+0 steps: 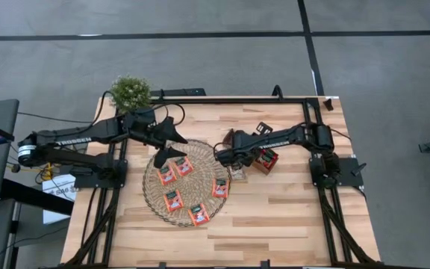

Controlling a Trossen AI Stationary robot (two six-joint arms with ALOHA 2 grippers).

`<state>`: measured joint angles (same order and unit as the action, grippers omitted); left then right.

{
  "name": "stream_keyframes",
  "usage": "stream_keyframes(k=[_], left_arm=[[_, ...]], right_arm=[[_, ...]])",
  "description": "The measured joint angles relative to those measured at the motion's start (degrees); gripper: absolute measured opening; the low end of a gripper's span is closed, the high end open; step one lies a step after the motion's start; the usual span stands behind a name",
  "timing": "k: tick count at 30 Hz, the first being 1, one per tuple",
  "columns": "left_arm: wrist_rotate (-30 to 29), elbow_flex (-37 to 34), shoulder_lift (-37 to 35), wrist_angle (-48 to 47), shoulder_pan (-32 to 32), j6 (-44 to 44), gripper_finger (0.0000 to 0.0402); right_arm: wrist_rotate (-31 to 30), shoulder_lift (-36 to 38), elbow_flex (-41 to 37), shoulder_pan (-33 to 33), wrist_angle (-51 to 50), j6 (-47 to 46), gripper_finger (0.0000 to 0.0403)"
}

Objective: Pick & Place Tea
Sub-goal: Put the brown tea bag into the middle section of the wooden organizer

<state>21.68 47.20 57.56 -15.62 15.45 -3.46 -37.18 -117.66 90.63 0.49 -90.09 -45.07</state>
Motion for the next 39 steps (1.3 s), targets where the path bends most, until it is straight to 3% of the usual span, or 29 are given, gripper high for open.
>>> stream_keyframes(k=[8, 11, 14, 20, 29, 39], left_arm=[[-0.2, 0.0, -0.7, 0.3, -3.2, 0.9, 0.0241], [-3.3, -1.0, -2.7, 1.8, -4.4, 0.7, 0.0241], [-7.7, -6.2, -6.3, 7.2, -5.0, -2.4, 0.0241], [-8.5, -17.1, -15.7, 14.8, -5.0, -8.6, 0.0241], [-9.6, -22.7, -25.8, 12.6, -5.0, -8.9, 0.0241], [-9.6, -22.8, -29.2, 5.3, -5.0, -8.7, 0.0241]], right_arm=[[-1.6, -0.8, 0.0, 0.6, 0.5, -1.0, 0.0000], [-1.5, -0.8, 0.0, 0.5, 0.8, -1.1, 0.0000], [-1.5, -0.8, 0.0, 0.6, 0.8, -1.2, 0.0000], [-1.0, -0.8, 0.0, 0.6, 1.2, -1.5, 0.0000], [-0.1, -3.2, 0.1, 0.6, 1.3, -1.6, 0.0000], [-0.3, -7.8, 0.2, 0.6, 0.3, -3.7, 0.0000]])
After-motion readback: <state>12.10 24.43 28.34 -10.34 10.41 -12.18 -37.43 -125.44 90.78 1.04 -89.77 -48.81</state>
